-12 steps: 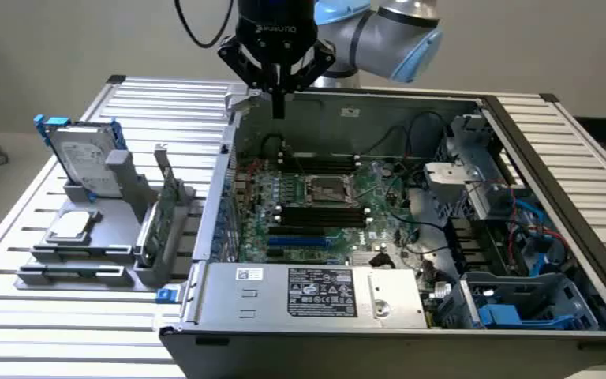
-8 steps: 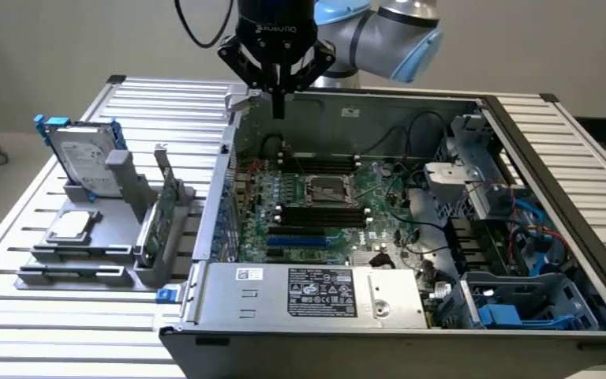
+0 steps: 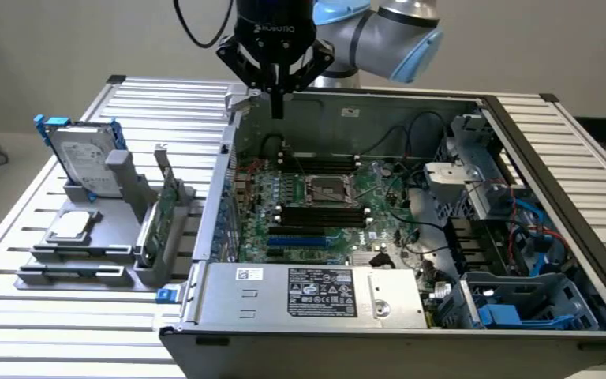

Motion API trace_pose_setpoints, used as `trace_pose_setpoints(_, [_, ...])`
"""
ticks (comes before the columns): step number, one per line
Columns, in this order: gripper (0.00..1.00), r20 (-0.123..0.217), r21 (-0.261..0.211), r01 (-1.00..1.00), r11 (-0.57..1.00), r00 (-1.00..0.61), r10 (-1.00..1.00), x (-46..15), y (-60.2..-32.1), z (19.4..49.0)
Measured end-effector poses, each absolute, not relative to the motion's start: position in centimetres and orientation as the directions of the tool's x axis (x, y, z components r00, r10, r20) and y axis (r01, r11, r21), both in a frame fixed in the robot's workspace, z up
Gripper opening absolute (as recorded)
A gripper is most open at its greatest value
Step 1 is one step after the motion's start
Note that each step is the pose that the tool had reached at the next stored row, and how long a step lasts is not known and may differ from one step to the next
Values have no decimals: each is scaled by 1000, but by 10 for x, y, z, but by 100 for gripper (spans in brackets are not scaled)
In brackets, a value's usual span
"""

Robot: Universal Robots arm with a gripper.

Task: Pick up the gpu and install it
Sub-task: 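Reach for the gpu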

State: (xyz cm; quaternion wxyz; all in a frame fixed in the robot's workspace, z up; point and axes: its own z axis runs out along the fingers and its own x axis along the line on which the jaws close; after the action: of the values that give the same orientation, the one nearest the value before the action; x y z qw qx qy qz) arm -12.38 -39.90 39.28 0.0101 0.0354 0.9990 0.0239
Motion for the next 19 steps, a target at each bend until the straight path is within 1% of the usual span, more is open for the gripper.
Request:
trace_pose_setpoints(8, [11,-15,48,70,996,-997,71,-160,-399,390])
trace_pose_setpoints(19, [11,-1,44,71,997,-997,71,-210,-399,383])
